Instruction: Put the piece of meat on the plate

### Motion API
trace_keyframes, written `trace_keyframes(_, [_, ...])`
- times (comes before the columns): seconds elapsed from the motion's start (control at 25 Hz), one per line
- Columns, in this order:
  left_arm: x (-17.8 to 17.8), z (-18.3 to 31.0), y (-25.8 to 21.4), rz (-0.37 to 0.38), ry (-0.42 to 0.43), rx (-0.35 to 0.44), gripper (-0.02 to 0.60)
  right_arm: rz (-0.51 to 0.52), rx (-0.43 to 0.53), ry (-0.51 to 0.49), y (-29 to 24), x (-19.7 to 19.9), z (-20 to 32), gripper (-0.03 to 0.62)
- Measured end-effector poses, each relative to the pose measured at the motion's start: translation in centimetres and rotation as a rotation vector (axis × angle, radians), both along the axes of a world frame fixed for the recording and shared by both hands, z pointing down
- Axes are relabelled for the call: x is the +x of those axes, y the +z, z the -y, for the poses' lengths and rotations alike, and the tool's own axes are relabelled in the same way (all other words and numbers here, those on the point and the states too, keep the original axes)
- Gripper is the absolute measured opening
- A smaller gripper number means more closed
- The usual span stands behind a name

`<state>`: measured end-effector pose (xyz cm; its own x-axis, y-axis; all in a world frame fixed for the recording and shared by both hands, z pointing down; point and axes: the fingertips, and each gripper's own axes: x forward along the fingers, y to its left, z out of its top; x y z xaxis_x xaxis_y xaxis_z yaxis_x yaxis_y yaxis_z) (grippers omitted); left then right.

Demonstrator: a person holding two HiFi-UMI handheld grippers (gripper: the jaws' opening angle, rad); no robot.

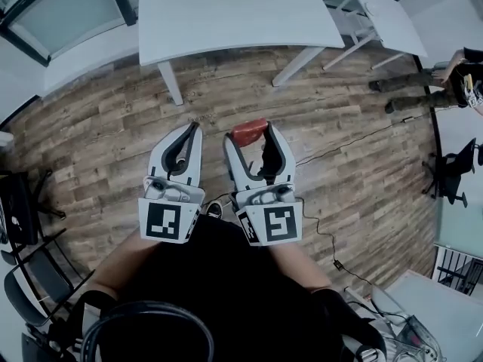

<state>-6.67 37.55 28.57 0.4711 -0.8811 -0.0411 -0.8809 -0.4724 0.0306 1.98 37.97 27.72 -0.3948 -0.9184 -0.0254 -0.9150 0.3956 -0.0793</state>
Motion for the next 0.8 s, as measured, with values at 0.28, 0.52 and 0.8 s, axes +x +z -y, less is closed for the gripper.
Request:
trace_keyframes(0.28, [-2.8, 6.2, -0.3, -0.005, 0.066, -0.022, 0.003, -0.027, -0.003, 0.02, -0.2, -3.5, 6.6, 0.293])
trace_keyframes(0.52, [-4.9, 10.4, -1.1, -0.009, 0.09, 0.004, 0.003, -0.024, 0.005, 0.048, -0.3, -5.5, 10.2, 0.293])
trace_keyframes(0.8, [-5.7, 12.3, -1.3, 0.01, 0.087, -0.012, 0.003, -0.038, 0.014, 0.061, -0.5, -6.3, 11.9, 0.293])
